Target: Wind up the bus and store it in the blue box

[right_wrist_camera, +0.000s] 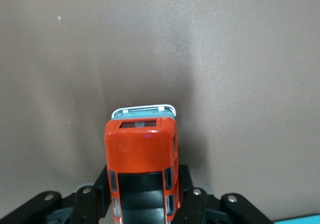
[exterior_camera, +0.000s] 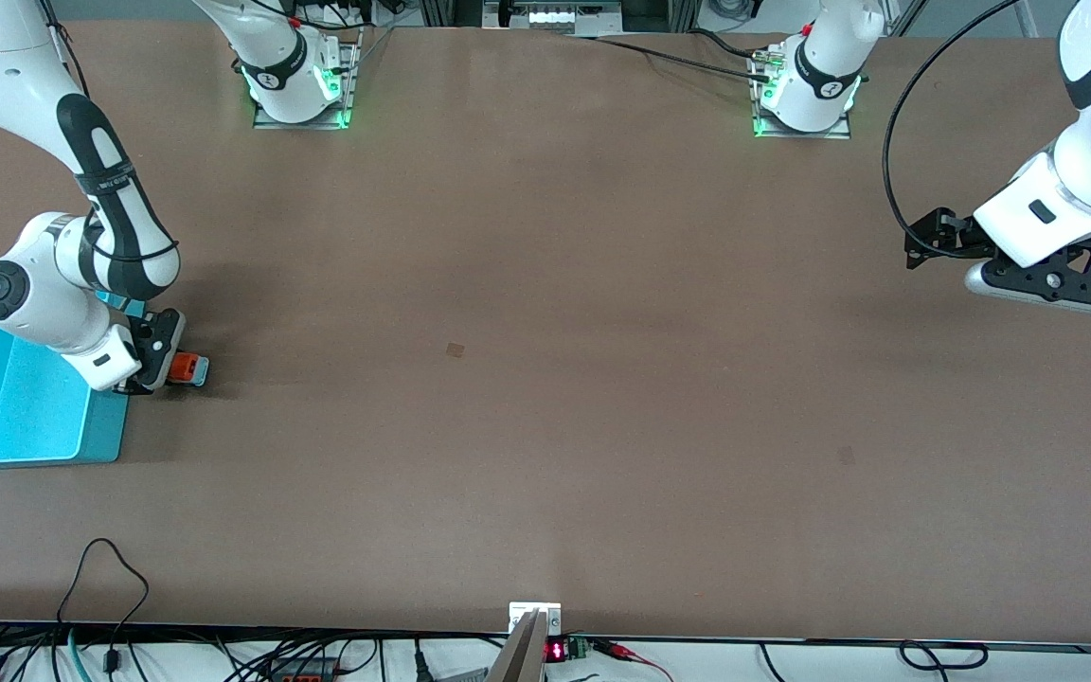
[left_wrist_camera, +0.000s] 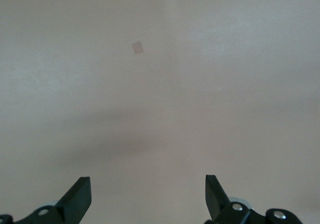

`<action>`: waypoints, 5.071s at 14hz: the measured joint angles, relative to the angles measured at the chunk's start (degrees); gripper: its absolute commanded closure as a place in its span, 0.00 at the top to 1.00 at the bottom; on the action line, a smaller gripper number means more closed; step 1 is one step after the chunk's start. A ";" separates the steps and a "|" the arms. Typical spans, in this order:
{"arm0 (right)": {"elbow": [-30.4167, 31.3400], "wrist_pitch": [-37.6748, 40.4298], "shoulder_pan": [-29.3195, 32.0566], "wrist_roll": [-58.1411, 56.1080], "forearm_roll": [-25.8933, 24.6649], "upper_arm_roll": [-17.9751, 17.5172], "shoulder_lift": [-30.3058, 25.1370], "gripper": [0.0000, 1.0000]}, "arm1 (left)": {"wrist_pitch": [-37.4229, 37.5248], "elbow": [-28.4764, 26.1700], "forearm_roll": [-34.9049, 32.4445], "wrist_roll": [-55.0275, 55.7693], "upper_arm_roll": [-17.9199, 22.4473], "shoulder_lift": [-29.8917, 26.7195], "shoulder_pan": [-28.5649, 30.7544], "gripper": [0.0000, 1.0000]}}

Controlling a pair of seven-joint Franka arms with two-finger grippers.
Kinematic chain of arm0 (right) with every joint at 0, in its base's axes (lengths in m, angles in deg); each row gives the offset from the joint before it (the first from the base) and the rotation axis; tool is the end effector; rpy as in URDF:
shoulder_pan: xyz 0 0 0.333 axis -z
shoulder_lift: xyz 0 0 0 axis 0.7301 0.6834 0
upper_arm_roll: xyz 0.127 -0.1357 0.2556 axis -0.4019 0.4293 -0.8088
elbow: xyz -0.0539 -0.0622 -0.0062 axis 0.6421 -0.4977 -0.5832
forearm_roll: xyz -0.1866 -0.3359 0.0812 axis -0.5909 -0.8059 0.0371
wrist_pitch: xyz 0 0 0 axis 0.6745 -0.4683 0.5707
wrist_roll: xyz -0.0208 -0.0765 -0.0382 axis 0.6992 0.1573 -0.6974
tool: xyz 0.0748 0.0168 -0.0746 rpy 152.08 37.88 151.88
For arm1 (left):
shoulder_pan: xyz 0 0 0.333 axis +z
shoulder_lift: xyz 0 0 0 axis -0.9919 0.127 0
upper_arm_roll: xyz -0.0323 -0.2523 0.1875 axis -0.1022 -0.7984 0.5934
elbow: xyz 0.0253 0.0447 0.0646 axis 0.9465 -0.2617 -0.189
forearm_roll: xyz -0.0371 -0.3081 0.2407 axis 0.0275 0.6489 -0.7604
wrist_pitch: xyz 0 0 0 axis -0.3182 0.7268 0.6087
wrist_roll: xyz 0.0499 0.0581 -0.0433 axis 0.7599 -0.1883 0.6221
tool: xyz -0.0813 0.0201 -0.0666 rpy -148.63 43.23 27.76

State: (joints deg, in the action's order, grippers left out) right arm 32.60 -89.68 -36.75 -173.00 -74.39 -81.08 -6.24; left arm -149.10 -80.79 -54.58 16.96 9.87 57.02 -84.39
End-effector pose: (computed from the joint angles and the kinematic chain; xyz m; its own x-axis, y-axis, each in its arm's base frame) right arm 0.5962 -0.1221 0.1963 0.1588 0.9859 -0.0523 0.9873 -0.1583 0.0131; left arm 0.5717 -0.0499 0.5612 0.9807 -0.1843 -0.0655 -0.1862 -0.9822 -0.0234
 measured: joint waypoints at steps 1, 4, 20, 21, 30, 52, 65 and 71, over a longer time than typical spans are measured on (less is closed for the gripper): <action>-0.01 -0.10 0.00 1.57 0.20 -0.05 -0.03 0.00 | 0.00 0.00 0.00 0.00 0.00 0.00 0.00 1.00; -0.22 -0.48 -0.02 8.49 3.39 -0.36 -0.33 0.00 | 0.00 0.00 0.00 0.00 0.00 0.00 0.00 1.00; -12.31 14.44 -1.51 45.14 12.81 11.14 -7.06 0.00 | 0.00 0.06 -0.03 0.01 0.02 0.00 0.07 1.00; -12.20 14.62 -1.39 45.60 13.20 12.55 -6.37 0.00 | 0.00 0.06 -0.03 0.01 0.03 0.00 0.10 1.00; -11.83 13.33 -0.35 51.67 18.29 17.56 4.01 0.00 | 0.00 0.09 -0.04 0.01 0.01 0.00 0.02 1.00; -21.03 24.04 -0.34 51.77 19.05 17.45 2.48 1.00 | 0.40 0.09 -0.04 0.01 0.11 0.00 0.19 1.00; -29.72 57.96 -8.17 74.06 5.04 4.20 -19.59 1.00 | 0.40 0.11 -0.04 0.01 0.11 0.00 0.16 1.00; -29.77 63.08 -10.40 81.30 4.23 3.78 -25.10 1.00 | 0.40 0.11 -0.04 0.01 0.10 0.00 0.16 1.00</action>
State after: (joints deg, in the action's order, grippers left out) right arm 2.84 -26.60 -47.14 -91.70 -70.16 -77.30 -31.34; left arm -148.70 -80.68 -54.62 16.97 9.97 57.02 -84.24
